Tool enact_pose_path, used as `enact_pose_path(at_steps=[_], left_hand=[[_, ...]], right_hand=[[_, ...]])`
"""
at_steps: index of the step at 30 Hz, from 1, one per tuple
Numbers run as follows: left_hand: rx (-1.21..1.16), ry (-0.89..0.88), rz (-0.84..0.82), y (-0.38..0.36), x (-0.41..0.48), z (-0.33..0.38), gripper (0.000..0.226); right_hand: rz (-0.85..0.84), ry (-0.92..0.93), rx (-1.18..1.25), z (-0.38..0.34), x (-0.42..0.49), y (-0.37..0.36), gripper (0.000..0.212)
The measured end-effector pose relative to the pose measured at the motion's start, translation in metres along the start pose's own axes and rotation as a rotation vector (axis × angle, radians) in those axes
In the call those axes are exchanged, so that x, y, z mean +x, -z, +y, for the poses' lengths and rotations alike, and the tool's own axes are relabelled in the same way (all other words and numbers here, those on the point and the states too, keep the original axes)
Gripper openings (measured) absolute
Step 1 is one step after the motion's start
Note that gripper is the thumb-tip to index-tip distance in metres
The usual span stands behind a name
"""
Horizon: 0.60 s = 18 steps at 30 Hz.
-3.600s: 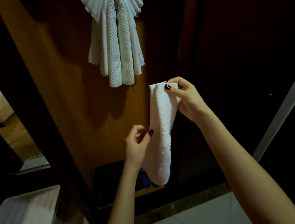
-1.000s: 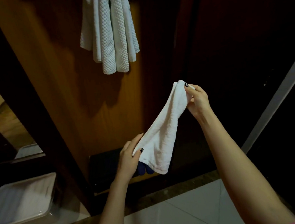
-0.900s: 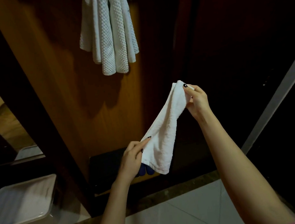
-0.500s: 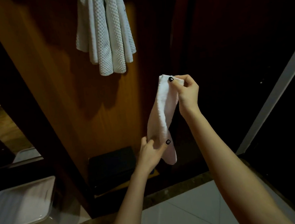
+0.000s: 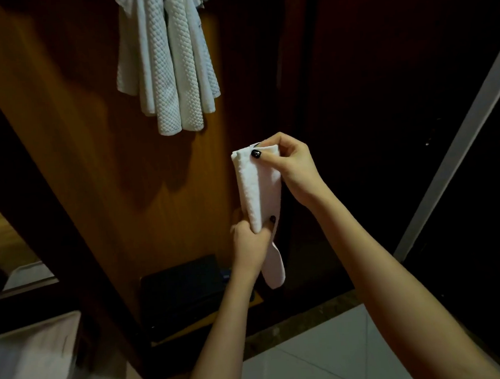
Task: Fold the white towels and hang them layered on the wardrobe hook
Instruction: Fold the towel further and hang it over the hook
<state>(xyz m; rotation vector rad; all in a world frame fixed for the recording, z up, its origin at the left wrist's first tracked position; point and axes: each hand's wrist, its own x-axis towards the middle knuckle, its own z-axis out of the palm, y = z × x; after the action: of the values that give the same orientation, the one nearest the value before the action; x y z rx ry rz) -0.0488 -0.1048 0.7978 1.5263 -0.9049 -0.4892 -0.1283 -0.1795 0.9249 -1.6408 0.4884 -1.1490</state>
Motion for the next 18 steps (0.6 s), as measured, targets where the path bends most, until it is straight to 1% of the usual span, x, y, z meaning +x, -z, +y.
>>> enact_pose_path(at_steps=[3, 5, 6, 8, 9, 11, 12, 13, 16, 18], left_hand=[[-0.021, 0.018, -0.074, 0.006, 0.004, -0.014, 0.023], [-0.029, 0.078, -0.141, 0.011, 0.004, -0.028, 0.026], [-0.044, 0.122, -0.188, 0.013, 0.002, -0.034, 0.031], [-0.08, 0.204, -0.26, 0.013, -0.004, -0.05, 0.054], [-0.078, 0.222, -0.281, 0.013, -0.008, -0.057, 0.056], [-0.029, 0.216, -0.309, 0.013, -0.015, -0.069, 0.034], [-0.013, 0.206, -0.319, 0.014, -0.016, -0.073, 0.027], [-0.004, 0.196, -0.322, 0.015, -0.018, -0.076, 0.027], [0.012, 0.168, -0.324, 0.024, -0.02, -0.079, 0.043], [0.024, 0.156, -0.328, 0.033, -0.021, -0.083, 0.04]], right_hand=[[-0.008, -0.028, 0.064, -0.002, 0.004, 0.008, 0.007], [0.001, -0.086, 0.122, -0.001, 0.006, 0.012, 0.009], [0.024, -0.118, 0.151, 0.0, 0.007, 0.014, 0.01], [0.101, -0.179, 0.23, 0.005, 0.009, 0.019, 0.013], [0.135, -0.203, 0.275, 0.008, 0.01, 0.023, 0.012], [0.17, -0.233, 0.338, 0.013, 0.011, 0.03, 0.011], [0.178, -0.244, 0.347, 0.017, 0.011, 0.032, 0.01], [0.187, -0.252, 0.345, 0.02, 0.011, 0.035, 0.01], [0.226, -0.278, 0.346, 0.031, 0.008, 0.04, 0.008], [0.281, -0.287, 0.374, 0.04, 0.006, 0.047, 0.006]])
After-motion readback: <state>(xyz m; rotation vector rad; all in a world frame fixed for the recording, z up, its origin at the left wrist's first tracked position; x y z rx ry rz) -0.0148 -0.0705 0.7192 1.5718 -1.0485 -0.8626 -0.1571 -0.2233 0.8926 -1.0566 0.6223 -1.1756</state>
